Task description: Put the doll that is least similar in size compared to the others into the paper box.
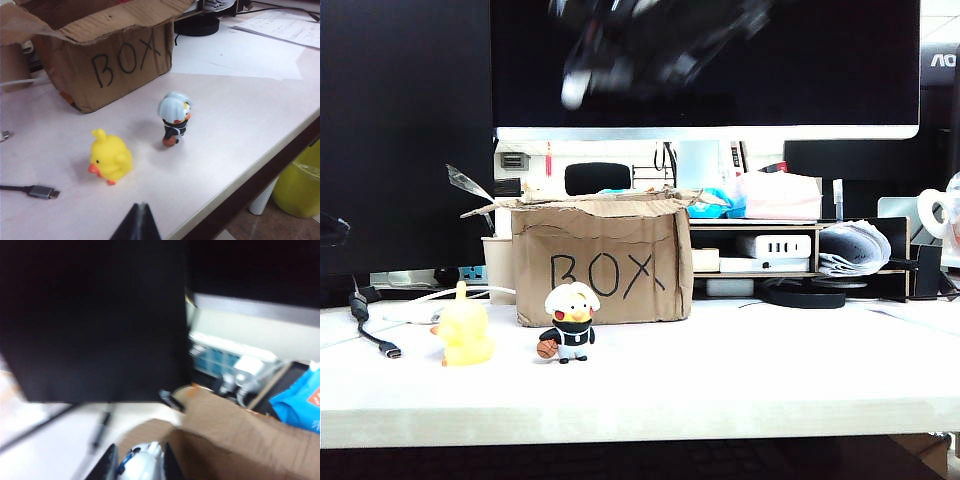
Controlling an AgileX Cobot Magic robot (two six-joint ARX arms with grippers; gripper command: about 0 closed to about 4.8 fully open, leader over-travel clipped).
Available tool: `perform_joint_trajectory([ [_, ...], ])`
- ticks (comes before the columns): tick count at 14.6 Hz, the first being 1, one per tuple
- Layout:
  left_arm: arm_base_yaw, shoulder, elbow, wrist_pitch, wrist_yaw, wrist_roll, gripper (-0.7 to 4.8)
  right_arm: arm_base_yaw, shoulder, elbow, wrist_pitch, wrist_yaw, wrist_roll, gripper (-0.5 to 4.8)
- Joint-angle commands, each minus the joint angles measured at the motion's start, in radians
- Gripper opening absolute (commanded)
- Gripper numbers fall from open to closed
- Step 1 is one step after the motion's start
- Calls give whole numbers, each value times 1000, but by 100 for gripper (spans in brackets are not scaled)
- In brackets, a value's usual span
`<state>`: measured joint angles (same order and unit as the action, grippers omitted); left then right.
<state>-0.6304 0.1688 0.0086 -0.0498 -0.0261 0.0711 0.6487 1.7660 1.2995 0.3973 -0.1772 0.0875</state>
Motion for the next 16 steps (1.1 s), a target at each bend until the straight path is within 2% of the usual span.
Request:
perform_joint_trajectory([
  [1, 0, 0, 1, 5, 4, 0, -5, 2, 139, 154, -80, 58, -11, 40],
  [4, 1, 0, 1, 5, 4, 0, -5, 2, 209, 229, -146, 71, -11, 43],
  [5, 1, 0, 1, 6, 4, 0, -5, 6, 214, 229, -154, 71, -14, 75],
  [6, 1, 0, 1, 6, 4, 0, -5, 6, 214, 229, -183, 71, -14, 202],
  [7, 1, 0, 1, 6, 4, 0, -5, 6, 214, 229, -205, 68, -14, 280],
  [9, 1, 0, 1, 5, 4, 0, -5, 6, 214, 229, -219, 43, -14, 280],
  [11, 1, 0, 1, 5, 4, 0, -5, 9, 209, 229, -221, 37, -13, 246],
  [12, 1, 0, 1, 5, 4, 0, -5, 9, 195, 230, -227, 22, -13, 138],
  [13, 1, 0, 1, 5, 4, 0, -5, 8, 177, 230, -233, 21, -13, 82],
  [14, 1, 0, 1, 5, 4, 0, -5, 7, 160, 230, -246, 24, -14, 65],
  [15, 1, 0, 1, 5, 4, 0, -5, 3, 126, 229, -285, 27, -15, 16],
  [16, 1, 0, 1, 5, 4, 0, -5, 2, 76, 229, -369, 63, -41, -7],
])
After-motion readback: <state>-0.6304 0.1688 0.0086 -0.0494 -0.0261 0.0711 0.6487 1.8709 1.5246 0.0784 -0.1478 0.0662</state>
